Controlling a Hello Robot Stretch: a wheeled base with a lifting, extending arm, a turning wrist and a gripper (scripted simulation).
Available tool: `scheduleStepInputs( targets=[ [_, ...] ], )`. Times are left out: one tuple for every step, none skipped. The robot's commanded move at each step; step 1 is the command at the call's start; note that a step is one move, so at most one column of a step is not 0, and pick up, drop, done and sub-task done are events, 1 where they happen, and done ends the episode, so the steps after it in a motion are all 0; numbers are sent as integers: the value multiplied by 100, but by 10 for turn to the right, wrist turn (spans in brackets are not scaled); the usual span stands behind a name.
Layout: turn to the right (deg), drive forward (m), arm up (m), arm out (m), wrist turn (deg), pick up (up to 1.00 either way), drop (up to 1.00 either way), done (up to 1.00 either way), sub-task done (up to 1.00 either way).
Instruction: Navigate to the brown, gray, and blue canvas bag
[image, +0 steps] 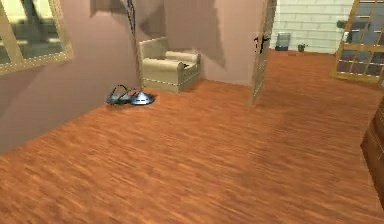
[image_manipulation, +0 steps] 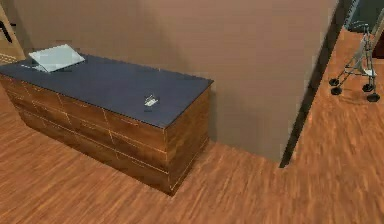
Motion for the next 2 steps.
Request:
scheduleStepInputs(
  targets=[
    [0, 65, 0, 0, 0, 0, 0, 0, 0],
    [-330, 0, 0, 0, 0, 0, 0, 0, 0]
  ],
)
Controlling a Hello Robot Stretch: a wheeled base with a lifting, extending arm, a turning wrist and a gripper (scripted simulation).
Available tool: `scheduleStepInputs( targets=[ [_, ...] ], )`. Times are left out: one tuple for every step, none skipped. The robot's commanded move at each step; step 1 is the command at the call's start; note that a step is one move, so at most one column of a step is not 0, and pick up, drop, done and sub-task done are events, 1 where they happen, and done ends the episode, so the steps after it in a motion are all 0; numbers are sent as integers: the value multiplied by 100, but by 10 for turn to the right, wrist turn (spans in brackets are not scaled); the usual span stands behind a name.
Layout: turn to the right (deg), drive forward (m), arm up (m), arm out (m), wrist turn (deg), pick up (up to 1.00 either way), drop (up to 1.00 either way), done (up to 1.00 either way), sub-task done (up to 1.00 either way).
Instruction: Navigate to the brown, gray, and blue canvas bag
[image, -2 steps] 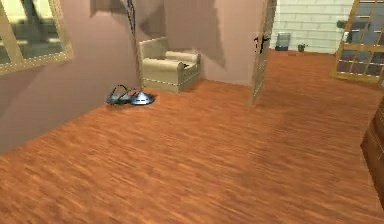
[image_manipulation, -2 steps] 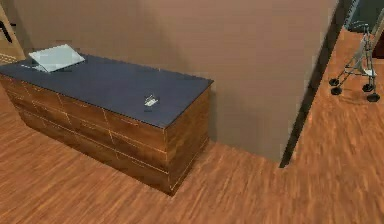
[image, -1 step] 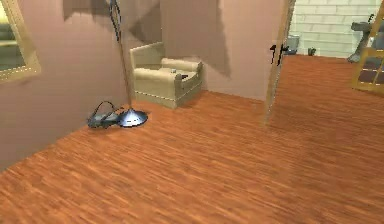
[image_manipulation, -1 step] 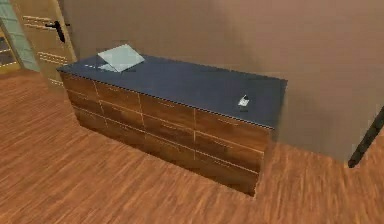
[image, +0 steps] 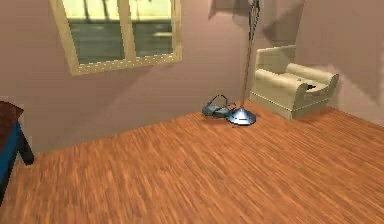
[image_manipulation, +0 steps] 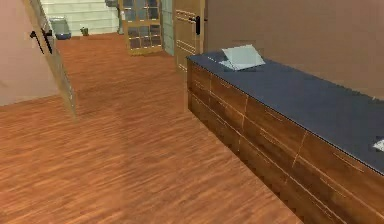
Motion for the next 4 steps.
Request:
scheduleStepInputs(
  targets=[
    [0, 100, 0, 0, 0, 0, 0, 0, 0],
    [0, 70, 0, 0, 0, 0, 0, 0, 0],
    [90, 0, 0, 0, 0, 0, 0, 0, 0],
    [0, 0, 0, 0, 0, 0, 0, 100, 0]
  ],
)
